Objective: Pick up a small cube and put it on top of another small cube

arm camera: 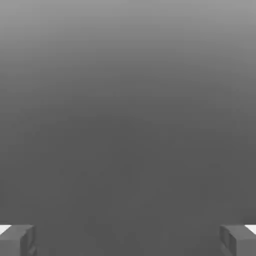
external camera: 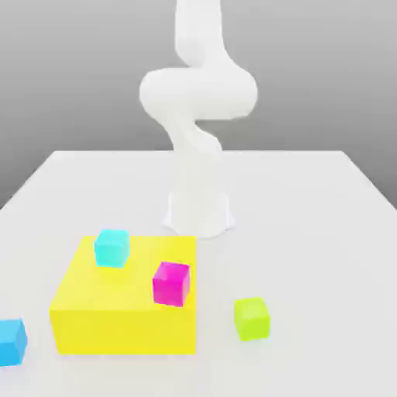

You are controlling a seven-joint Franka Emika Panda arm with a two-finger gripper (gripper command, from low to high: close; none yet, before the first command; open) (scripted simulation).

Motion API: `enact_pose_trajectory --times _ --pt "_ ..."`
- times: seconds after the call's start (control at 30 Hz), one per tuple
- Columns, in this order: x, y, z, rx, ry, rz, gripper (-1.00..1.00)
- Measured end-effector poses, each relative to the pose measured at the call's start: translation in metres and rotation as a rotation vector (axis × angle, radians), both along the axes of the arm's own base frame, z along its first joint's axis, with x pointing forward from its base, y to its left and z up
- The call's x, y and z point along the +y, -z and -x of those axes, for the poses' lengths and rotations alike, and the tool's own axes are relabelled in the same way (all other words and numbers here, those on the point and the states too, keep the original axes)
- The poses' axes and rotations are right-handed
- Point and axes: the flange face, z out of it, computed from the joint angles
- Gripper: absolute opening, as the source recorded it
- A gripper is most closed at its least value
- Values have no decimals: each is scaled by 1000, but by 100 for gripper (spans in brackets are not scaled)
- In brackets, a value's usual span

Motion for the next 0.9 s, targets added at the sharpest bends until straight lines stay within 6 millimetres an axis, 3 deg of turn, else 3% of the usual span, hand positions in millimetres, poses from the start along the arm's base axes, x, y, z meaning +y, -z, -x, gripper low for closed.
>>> enact_pose_trajectory --times 0.2,0.43,0.67,0.9 --pt "17 93 -46 124 -272 121 0" --pt "46 205 -69 247 -594 258 0" --pt "74 314 -62 355 -925 394 0" --pt "91 412 -28 453 -1263 528 0"
